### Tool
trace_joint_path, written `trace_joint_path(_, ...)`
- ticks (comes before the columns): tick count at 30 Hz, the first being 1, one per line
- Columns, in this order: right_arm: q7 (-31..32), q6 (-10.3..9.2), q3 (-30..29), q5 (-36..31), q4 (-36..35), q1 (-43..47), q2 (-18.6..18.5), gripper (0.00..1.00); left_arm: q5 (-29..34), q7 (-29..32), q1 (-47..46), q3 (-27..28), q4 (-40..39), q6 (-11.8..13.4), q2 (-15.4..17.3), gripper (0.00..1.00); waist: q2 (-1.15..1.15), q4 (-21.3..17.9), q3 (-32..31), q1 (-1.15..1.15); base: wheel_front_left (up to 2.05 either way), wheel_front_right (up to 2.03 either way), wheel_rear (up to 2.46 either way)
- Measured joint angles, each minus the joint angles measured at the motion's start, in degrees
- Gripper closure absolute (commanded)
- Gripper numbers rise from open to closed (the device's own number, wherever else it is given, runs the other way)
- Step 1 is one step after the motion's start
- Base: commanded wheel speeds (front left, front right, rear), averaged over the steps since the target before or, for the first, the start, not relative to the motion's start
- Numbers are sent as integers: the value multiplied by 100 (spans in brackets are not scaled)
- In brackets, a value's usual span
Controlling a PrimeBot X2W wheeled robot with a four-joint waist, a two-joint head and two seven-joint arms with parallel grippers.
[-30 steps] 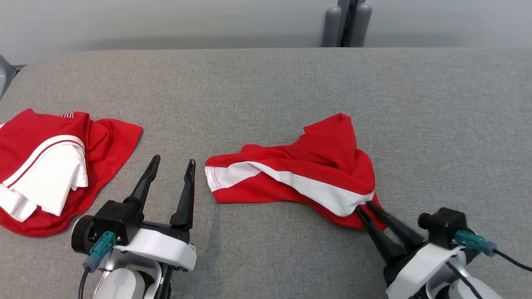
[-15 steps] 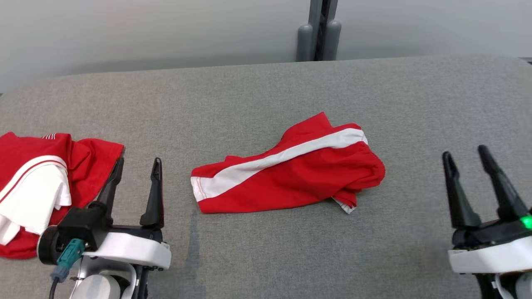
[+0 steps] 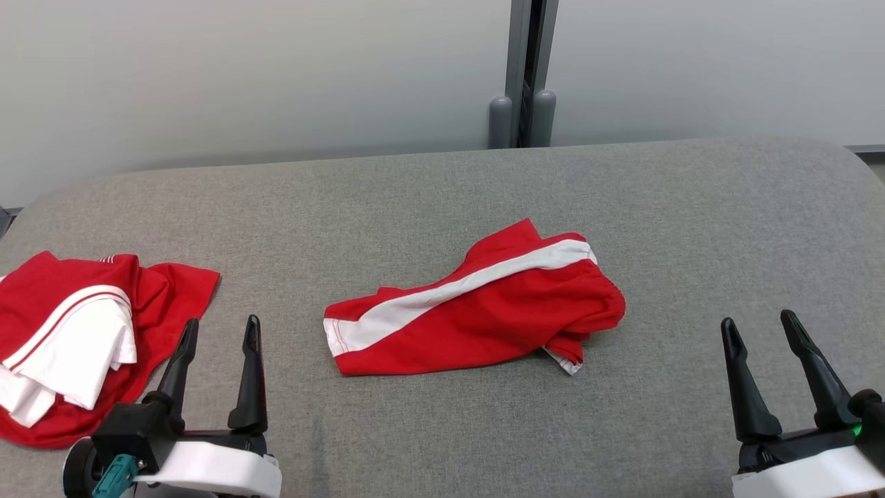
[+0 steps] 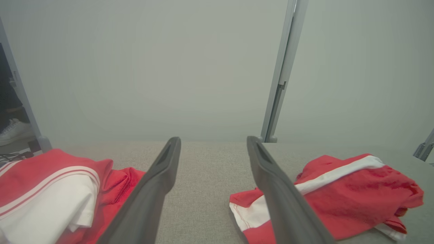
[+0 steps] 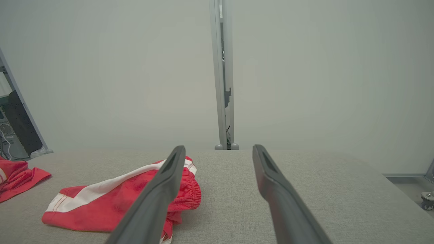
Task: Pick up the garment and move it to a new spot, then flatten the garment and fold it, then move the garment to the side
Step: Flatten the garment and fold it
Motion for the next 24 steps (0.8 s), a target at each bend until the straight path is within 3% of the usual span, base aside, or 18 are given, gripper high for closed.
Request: trace_joint_path(24, 331, 0, -46, 137, 256, 22, -35, 0, 48, 127, -8, -199, 66, -68, 165, 0, 0, 271, -133, 0, 0, 0, 0)
